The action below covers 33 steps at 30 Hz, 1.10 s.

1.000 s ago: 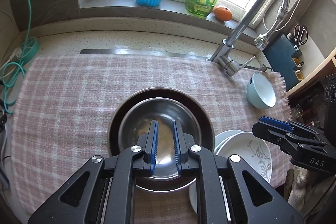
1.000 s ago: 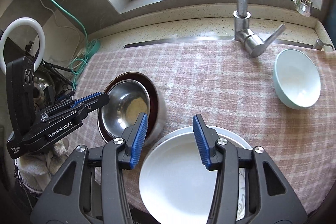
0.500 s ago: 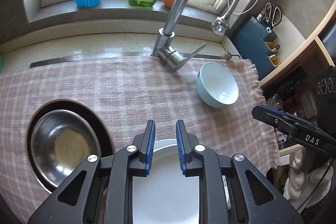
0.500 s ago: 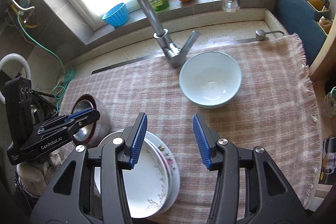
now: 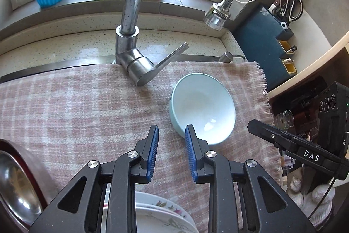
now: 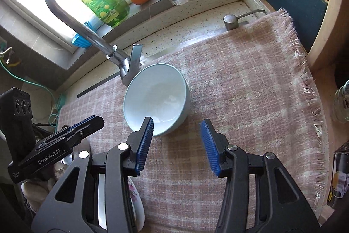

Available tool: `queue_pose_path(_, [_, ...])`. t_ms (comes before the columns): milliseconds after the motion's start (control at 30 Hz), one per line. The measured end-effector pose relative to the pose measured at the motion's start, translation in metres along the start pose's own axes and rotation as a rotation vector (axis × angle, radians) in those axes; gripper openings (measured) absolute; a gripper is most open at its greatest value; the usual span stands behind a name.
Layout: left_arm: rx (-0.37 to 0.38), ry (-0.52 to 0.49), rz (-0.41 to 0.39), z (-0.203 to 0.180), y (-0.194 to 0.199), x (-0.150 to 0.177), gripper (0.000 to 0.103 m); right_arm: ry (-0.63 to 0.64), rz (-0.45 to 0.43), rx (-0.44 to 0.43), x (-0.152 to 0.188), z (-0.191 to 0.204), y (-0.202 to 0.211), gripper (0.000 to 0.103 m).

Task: Organize plates and bowls
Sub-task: 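Move the grippers to the pale blue bowl and grasp its rim, then lift the pale blue bowl and carry it over the nested steel bowls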

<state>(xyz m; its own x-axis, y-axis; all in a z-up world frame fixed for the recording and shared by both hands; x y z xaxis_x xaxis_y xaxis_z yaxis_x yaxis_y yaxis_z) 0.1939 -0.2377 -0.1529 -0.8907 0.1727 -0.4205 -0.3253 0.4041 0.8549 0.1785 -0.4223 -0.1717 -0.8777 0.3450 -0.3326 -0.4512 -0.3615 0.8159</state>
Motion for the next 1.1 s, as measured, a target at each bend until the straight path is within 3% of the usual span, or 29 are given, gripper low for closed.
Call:
queue_pose_path(500, [-0.011, 0.046, 0.061, 0.003, -0.04, -0.017, 0.023, 0.007, 0.093, -0.012, -0.015, 0.001, -0.044, 0.021])
queue_pose_path(600, [-0.016, 0.04, 0.065, 0.003, -0.044, -0.017, 0.015, 0.02, 0.102, -0.003, -0.017, 0.002, -0.049, 0.017])
queue_pose_path(1100, [-0.028, -0.009, 0.063, -0.002, -0.045, -0.019, 0.011, 0.076, 0.104, 0.096, -0.01, 0.018, -0.053, 0.015])
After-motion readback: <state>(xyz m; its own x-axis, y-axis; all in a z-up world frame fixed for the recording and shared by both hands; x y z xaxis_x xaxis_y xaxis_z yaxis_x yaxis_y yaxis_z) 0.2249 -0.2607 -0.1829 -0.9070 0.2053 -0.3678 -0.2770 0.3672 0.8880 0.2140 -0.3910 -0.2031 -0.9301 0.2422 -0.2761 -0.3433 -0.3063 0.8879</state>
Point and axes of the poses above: each gripper's, at about its wrist camera, not at the fingertips, and y roughly against the way its jaws point, z to its left, x to its underside, the point moved 4 cm from there along -y, roughly the way its jaws point, and after that the axes turned 5 degrees about -y, right-handed, at the moved point
